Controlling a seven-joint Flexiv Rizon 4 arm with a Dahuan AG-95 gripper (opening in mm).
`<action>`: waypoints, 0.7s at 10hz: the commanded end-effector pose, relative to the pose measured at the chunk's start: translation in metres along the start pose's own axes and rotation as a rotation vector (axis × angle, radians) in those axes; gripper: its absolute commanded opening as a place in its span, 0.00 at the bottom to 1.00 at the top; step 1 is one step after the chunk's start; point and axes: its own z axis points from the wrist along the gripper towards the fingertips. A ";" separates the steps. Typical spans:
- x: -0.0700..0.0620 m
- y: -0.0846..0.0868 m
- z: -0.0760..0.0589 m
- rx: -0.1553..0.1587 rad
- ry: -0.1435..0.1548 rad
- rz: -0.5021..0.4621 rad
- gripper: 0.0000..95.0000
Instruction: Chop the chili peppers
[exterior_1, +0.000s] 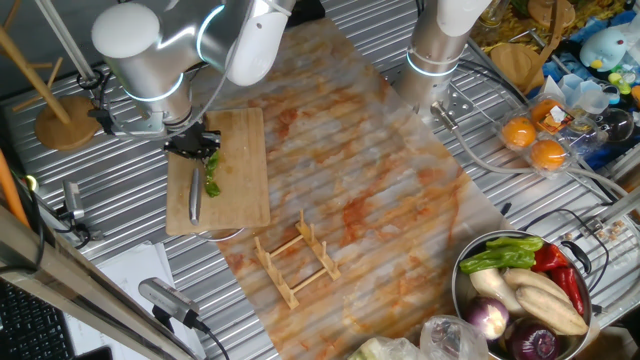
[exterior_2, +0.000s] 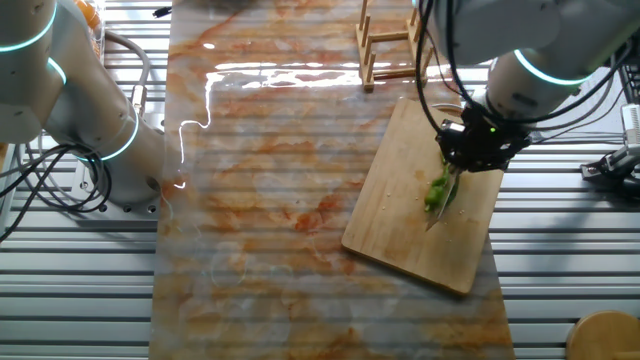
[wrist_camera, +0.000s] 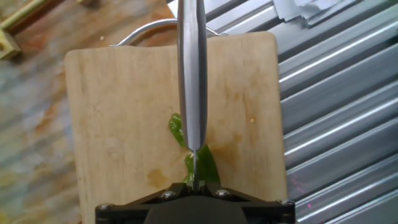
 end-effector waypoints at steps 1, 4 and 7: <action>0.003 0.000 -0.002 0.005 -0.004 0.015 0.00; 0.010 -0.002 0.000 0.026 0.007 0.017 0.00; 0.008 -0.007 0.018 0.040 -0.003 0.028 0.00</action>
